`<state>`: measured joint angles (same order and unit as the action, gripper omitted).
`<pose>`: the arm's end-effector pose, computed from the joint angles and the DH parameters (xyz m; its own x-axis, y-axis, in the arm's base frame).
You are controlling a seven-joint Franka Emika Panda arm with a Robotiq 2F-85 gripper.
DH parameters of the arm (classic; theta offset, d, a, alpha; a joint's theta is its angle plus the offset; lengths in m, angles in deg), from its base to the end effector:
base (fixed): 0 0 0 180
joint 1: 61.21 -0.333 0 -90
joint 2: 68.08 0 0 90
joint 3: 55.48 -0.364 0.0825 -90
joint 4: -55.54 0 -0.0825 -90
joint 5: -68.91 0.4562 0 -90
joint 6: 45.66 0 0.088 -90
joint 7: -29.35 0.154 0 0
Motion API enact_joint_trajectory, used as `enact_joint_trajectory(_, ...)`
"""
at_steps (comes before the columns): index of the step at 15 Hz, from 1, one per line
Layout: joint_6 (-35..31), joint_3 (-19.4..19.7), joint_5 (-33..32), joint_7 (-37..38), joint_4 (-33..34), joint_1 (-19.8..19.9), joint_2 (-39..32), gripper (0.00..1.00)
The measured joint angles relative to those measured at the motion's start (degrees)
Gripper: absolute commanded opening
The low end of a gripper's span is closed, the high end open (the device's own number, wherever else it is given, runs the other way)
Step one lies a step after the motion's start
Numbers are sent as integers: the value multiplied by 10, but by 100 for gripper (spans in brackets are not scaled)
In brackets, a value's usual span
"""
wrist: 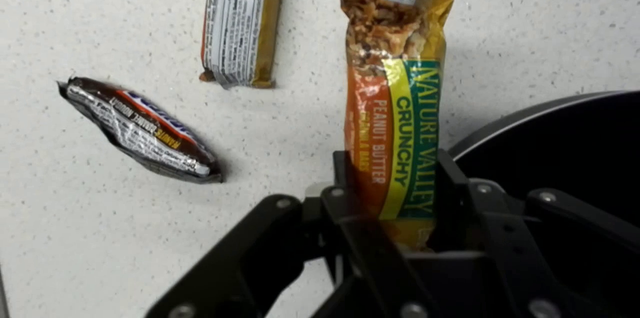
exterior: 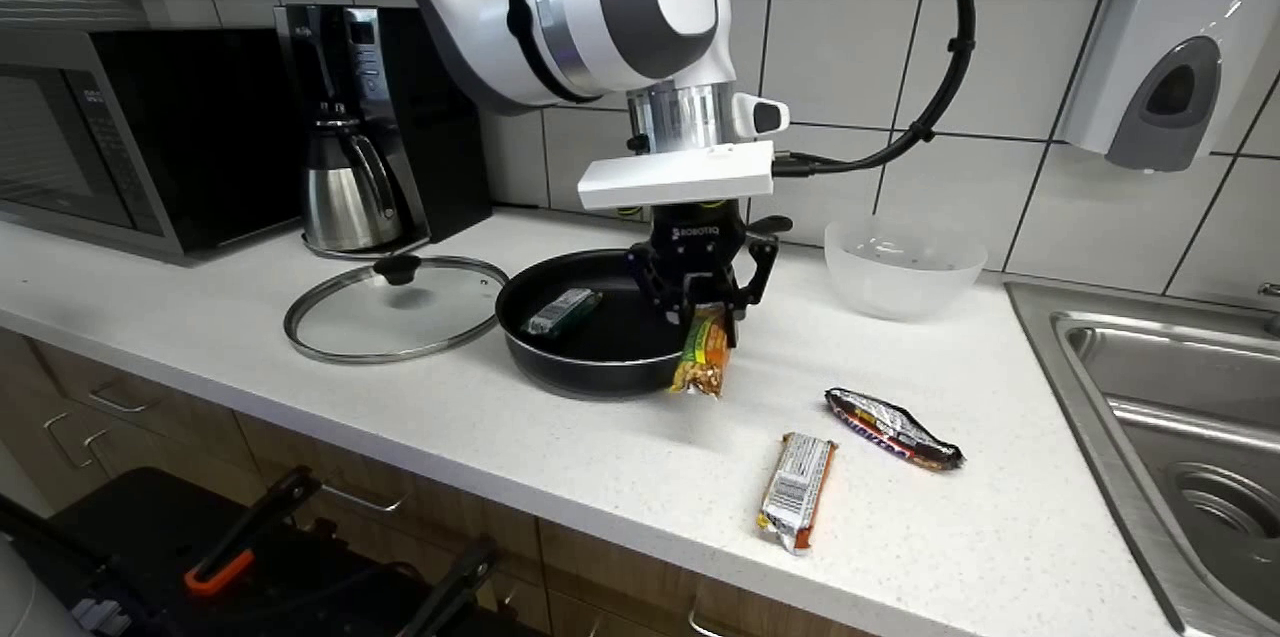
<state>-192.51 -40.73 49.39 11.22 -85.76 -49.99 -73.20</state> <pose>0.4701 -0.2356 0.2024 0.9864 0.1404 -0.0859 0.1545 -0.9696 0.1897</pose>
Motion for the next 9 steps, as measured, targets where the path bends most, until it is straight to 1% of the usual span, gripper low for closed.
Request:
enact_joint_trajectory(6,1,-26,5,13,27,-17,-4,16)
enact_joint_trajectory(9,6,-41,19,14,44,-28,-17,16)
